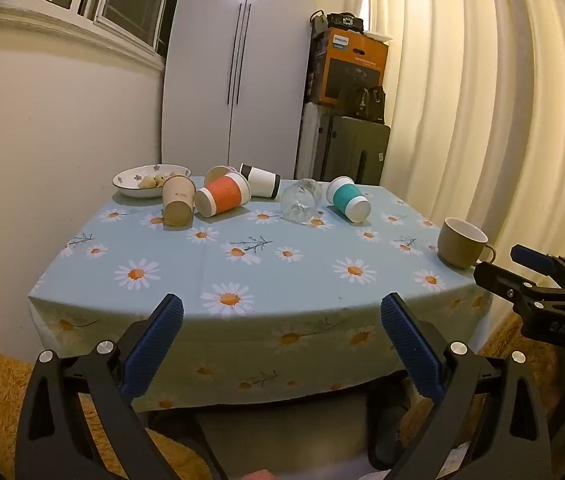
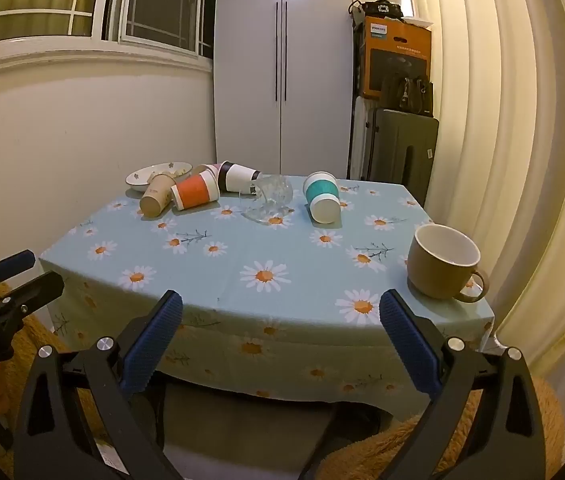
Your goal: Flip cup upright
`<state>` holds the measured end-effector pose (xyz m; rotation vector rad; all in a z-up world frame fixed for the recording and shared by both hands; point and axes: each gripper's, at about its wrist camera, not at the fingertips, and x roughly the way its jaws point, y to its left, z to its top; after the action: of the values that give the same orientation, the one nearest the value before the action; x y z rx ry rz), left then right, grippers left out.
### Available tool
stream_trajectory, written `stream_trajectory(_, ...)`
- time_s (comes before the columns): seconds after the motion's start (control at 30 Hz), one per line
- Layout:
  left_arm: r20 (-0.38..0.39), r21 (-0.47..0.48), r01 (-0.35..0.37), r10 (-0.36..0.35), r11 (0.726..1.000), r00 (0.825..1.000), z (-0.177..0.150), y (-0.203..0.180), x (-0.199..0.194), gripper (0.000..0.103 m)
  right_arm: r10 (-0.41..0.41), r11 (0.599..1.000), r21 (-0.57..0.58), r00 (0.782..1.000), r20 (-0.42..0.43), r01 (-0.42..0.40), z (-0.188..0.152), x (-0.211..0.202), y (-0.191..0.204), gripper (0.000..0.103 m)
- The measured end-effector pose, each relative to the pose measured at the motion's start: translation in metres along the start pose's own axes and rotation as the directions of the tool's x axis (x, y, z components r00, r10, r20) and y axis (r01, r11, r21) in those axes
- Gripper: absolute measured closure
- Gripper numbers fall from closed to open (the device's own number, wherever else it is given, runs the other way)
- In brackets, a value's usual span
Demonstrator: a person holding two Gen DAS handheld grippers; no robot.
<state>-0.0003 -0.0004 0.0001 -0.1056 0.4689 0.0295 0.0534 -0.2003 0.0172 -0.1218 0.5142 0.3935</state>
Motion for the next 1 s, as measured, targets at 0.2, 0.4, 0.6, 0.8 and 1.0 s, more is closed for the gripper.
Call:
stream_trajectory(0.2,0.000,-0.009,0.003,-0.003,1.000,1.000,-0.0002,0.0002,-0.0006,0.007,0.000,1.000,0.004,1.000,0.005,0.000,-0.0006,0.0004,-0.0001,0.005)
stream_trajectory(0.4,-0.002,-0.013,0.007,-0.007,1.000,1.000,-0.0008,-0.0012,-0.0009,0.007,0.001,1.000,0.007,1.000,0.004,-0.001,-0.0009,-0.0005,-0.0015,0.005)
stream_trajectory(0.6,-0.006,-0.009,0.012,-0.012,1.000,1.000,-0.0042,0.0020,0.0011,0.007,0.001,1.000,0.005,1.000,0.002,-0.001,-0.0017,0.0015,-0.0005,0.005)
stream_trajectory(0.8,-0.010,-0.009,0.019,-0.019,1.000,1.000,-0.0014,-0.0029,-0.0009,0.007,0.001,1.000,0.004,1.000,0.001,-0.001,-0.0003,0.0020,-0.0011,0.005)
stream_trajectory(1.0,-0.011,-0.006,0.019,-0.019,1.000,1.000,-0.0023,-0.0042,-0.0005,0.007,0.001,1.000,0.004,1.000,-0.003,-0.001,-0.0030,0.0030,-0.0012,0.005)
